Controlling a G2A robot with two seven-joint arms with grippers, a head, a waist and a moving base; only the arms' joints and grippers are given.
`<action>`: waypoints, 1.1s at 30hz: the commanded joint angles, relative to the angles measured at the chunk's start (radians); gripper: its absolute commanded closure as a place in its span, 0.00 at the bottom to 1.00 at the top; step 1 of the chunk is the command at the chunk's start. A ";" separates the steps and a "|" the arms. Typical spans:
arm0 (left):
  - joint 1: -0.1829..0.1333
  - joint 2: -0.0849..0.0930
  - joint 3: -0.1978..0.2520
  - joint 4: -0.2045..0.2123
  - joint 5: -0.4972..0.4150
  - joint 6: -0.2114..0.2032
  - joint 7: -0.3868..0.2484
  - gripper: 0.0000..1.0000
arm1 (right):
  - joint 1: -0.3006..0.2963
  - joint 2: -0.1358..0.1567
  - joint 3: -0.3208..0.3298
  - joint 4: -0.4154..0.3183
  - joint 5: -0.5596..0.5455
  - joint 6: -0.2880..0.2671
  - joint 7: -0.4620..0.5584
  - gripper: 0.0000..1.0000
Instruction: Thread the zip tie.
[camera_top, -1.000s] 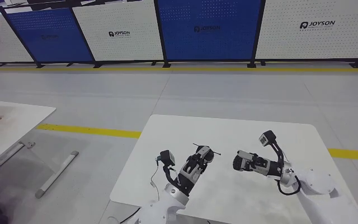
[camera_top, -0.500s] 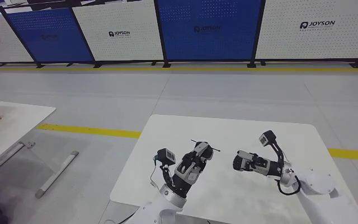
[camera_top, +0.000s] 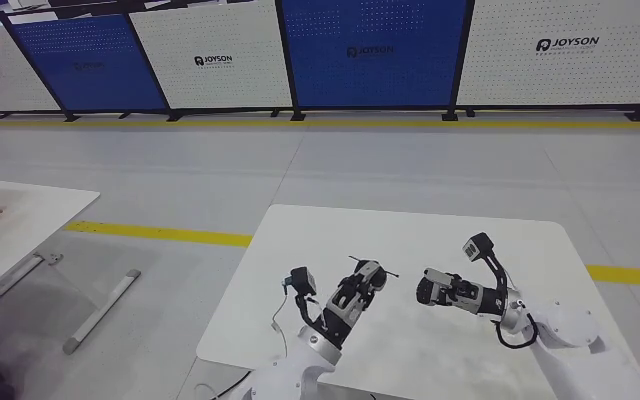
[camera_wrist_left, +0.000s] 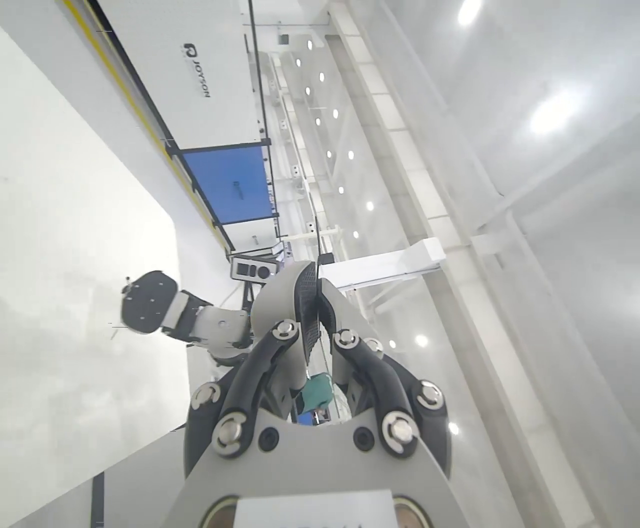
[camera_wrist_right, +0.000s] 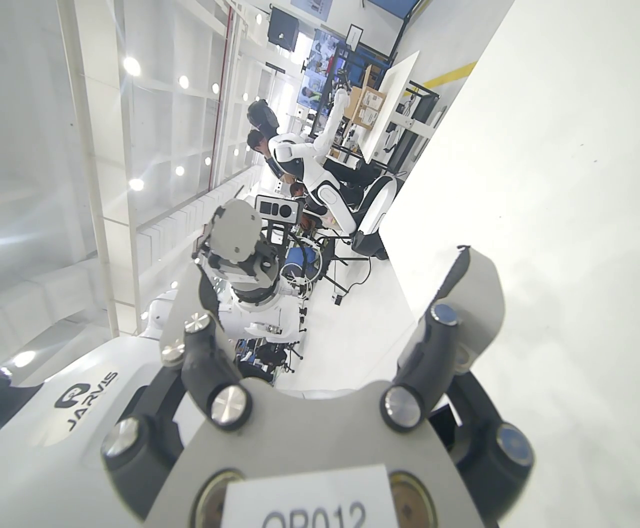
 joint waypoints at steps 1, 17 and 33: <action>-0.004 0.000 -0.003 0.021 0.020 0.015 0.007 1.00 | 0.000 0.000 0.000 0.000 0.000 0.000 0.000 0.00; -0.010 -0.001 0.014 0.058 0.114 0.044 0.039 1.00 | 0.000 0.000 0.000 0.000 0.000 0.000 0.000 0.00; -0.039 0.001 -0.002 0.209 0.248 0.139 0.049 1.00 | 0.000 0.000 0.000 0.000 0.000 0.000 0.000 0.00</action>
